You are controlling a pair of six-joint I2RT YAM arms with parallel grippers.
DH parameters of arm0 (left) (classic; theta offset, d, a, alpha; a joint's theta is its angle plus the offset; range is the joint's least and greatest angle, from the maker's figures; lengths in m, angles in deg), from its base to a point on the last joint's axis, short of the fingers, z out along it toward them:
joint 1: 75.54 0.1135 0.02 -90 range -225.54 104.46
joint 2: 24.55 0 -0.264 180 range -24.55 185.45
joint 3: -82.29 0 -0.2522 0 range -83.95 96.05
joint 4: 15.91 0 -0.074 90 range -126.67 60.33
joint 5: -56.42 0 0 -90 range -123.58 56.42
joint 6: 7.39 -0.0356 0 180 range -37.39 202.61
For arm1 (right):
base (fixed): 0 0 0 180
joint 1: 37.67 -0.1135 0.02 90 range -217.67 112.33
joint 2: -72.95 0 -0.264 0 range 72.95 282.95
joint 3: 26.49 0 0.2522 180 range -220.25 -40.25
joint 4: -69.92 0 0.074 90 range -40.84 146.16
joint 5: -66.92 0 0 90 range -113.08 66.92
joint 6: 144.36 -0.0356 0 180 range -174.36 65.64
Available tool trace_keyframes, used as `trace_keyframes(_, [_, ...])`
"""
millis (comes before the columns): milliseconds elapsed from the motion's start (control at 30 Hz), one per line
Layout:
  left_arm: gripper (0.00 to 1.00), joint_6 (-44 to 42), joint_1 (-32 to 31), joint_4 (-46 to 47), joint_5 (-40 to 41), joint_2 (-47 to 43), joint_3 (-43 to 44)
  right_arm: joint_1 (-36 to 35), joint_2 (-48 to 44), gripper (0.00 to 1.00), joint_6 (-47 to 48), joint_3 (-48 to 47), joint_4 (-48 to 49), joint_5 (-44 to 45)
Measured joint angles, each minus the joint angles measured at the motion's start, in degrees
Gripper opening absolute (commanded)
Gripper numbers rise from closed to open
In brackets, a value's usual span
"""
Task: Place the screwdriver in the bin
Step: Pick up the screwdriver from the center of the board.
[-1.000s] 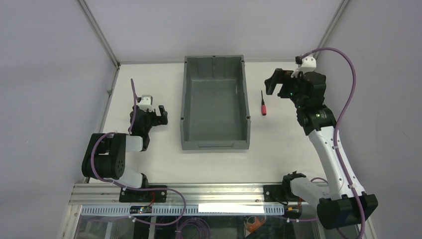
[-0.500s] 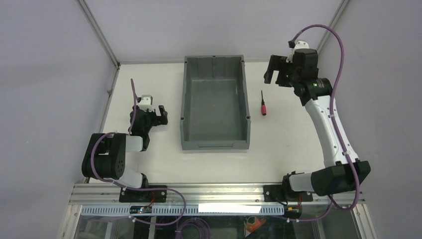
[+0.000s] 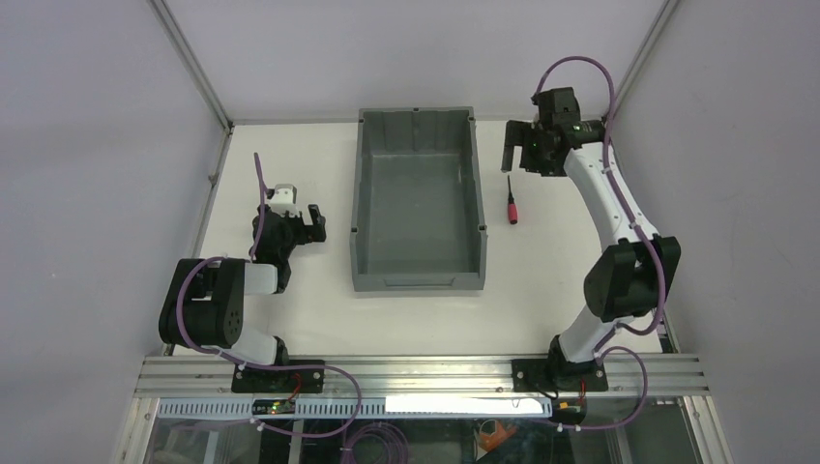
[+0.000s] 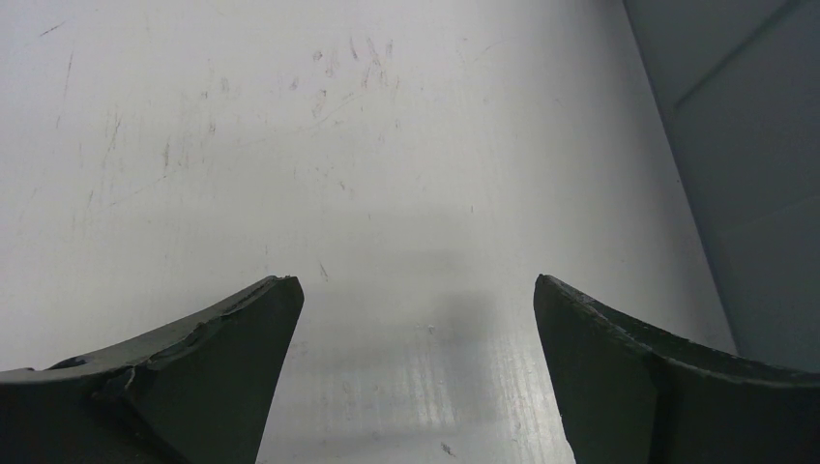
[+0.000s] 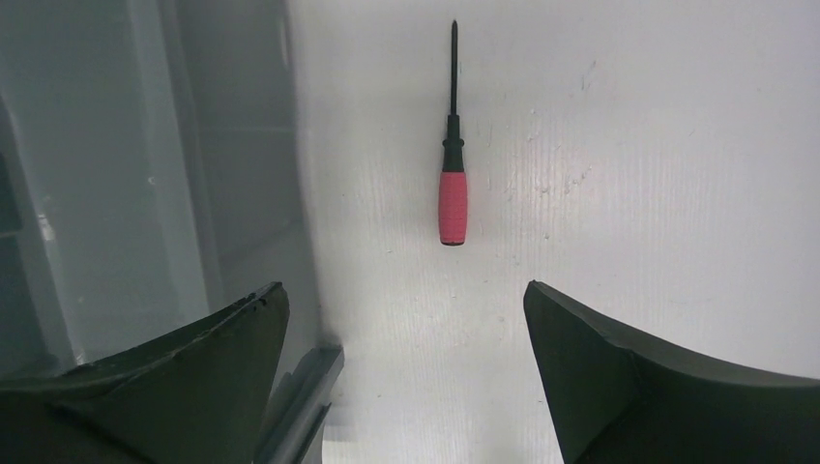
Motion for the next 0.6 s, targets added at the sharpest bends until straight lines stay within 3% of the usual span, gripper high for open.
trace_keyframes(600, [0.99,0.0,0.0,0.0,0.0,0.0,0.0,0.0,14.4,0.87,0.0,2.1,1.3,0.0])
